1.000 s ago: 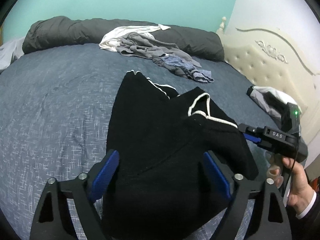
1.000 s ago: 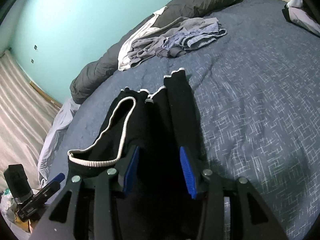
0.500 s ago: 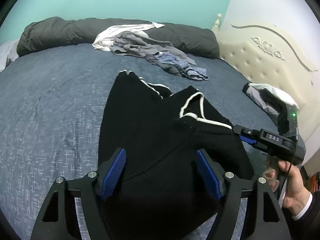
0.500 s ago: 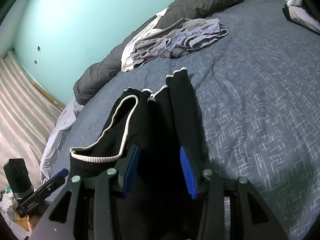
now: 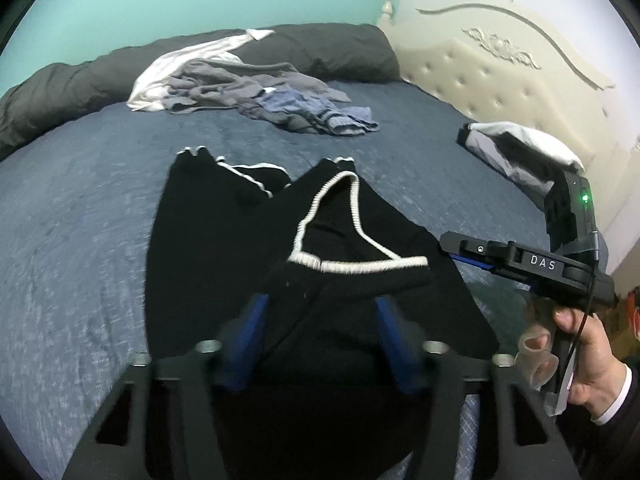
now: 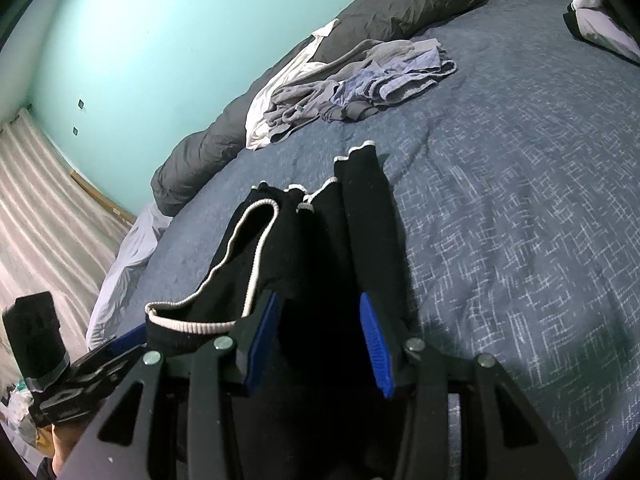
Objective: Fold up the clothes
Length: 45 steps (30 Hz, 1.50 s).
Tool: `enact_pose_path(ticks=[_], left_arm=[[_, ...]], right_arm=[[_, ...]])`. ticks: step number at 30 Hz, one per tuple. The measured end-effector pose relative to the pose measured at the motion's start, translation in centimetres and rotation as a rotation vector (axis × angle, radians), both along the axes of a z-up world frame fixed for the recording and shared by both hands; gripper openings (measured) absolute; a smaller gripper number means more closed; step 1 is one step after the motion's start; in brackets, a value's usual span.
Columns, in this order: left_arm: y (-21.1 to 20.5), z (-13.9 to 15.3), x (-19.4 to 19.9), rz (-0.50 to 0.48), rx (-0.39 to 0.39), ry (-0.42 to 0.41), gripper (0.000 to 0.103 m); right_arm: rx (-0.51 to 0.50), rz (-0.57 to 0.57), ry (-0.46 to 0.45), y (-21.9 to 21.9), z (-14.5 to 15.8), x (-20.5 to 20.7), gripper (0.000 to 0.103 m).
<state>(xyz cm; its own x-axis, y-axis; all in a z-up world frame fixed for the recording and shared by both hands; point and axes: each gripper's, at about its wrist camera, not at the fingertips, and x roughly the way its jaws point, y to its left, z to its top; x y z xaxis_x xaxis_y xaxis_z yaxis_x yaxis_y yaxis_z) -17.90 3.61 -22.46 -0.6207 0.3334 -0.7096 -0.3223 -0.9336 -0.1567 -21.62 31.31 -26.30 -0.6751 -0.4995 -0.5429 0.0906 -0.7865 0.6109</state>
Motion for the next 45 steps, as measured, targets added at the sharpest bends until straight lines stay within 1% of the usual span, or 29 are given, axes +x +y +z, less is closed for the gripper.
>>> enact_pose_path(ticks=[2, 4, 5, 10, 12, 15, 16, 18, 20, 22, 26, 28, 29, 30, 31, 32, 33, 35, 37, 41, 42, 43, 44, 45], left_arm=[[-0.1, -0.7, -0.8, -0.009, 0.011, -0.037, 0.038], [-0.7, -1.0, -1.1, -0.005, 0.018, -0.057, 0.021], [-0.9, -1.1, -1.0, -0.003, 0.016, -0.058, 0.017], [-2.2, 0.1, -0.4, 0.009, 0.010, -0.037, 0.010], [-2.7, 0.9, -0.1, 0.021, 0.010, -0.013, 0.009], [-4.1, 2.3, 0.1, 0.051, 0.036, 0.012, 0.008], [-5.0, 2.7, 0.1, 0.073, 0.052, 0.018, 0.000], [-6.7, 3.4, 0.1, 0.124, 0.070, 0.032, 0.000], [-9.3, 4.0, 0.0, 0.190, 0.120, 0.038, 0.000], [-10.6, 4.0, 0.0, 0.213, 0.141, 0.026, 0.000], [-9.1, 3.4, 0.0, 0.142, 0.148, -0.019, 0.000], [-7.5, 2.7, -0.4, 0.093, 0.155, -0.049, 0.003], [-6.7, 2.5, -0.5, 0.077, 0.151, -0.055, 0.006], [-5.8, 2.1, -0.6, 0.058, 0.143, -0.066, 0.021], [-4.9, 1.8, -0.8, 0.040, 0.135, -0.077, 0.040], [-4.0, 1.4, -1.0, 0.027, 0.120, -0.081, 0.047], [-3.4, 1.3, -0.9, 0.020, 0.114, -0.083, 0.051], [-2.6, 0.6, -1.5, 0.019, 0.098, -0.102, 0.051], [-2.1, 0.0, -2.2, 0.021, 0.083, -0.123, 0.056], [-1.0, -1.1, -3.5, -0.016, 0.083, -0.169, 0.054], [-0.8, -1.2, -3.6, -0.022, 0.083, -0.178, 0.042], [-0.7, -1.5, -3.8, -0.026, 0.077, -0.188, 0.025], [-0.8, -1.5, -4.0, -0.022, 0.071, -0.190, 0.016], [-1.0, -1.6, -4.0, -0.018, 0.069, -0.189, 0.015]], right_arm=[[-0.004, -0.001, 0.000, 0.1, 0.0, 0.0, 0.043], [-0.009, -0.002, -0.001, 0.2, 0.0, -0.1, 0.043], [-0.011, -0.003, -0.001, 0.3, 0.0, 0.0, 0.043], [-0.020, -0.007, 0.000, 0.4, 0.0, 0.1, 0.043], [-0.021, -0.007, -0.002, 0.4, 0.0, 0.1, 0.043], [-0.022, -0.006, -0.003, 0.3, -0.1, 0.1, 0.043], [-0.021, -0.007, -0.002, 0.4, 0.0, 0.1, 0.043], [-0.023, -0.010, -0.003, 0.4, 0.0, 0.1, 0.043], [-0.026, -0.012, -0.004, 0.5, -0.1, 0.1, 0.043], [-0.026, -0.011, -0.006, 0.4, -0.1, 0.1, 0.043], [-0.025, -0.005, -0.008, 0.1, -0.2, -0.1, 0.043], [-0.024, -0.003, -0.008, 0.0, -0.2, -0.1, 0.043], [-0.023, -0.002, -0.008, -0.1, -0.2, -0.1, 0.043], [-0.023, -0.003, -0.008, 0.0, -0.2, -0.1, 0.043], [-0.023, -0.004, -0.009, 0.0, -0.3, 0.0, 0.043], [-0.023, -0.006, -0.011, 0.1, -0.3, 0.0, 0.043], [-0.025, -0.009, -0.011, 0.2, -0.3, 0.0, 0.043], [-0.029, -0.017, -0.012, 0.5, -0.3, 0.1, 0.043], [-0.034, -0.021, -0.011, 0.7, -0.3, 0.0, 0.043], [-0.037, -0.017, -0.010, 0.7, -0.2, -0.1, 0.043], [-0.037, -0.015, -0.011, 0.6, -0.2, -0.1, 0.043], [-0.036, -0.014, -0.012, 0.6, -0.3, -0.2, 0.043], [-0.037, -0.013, -0.012, 0.6, -0.3, -0.2, 0.043], [-0.039, -0.014, -0.012, 0.6, -0.3, -0.2, 0.043]])
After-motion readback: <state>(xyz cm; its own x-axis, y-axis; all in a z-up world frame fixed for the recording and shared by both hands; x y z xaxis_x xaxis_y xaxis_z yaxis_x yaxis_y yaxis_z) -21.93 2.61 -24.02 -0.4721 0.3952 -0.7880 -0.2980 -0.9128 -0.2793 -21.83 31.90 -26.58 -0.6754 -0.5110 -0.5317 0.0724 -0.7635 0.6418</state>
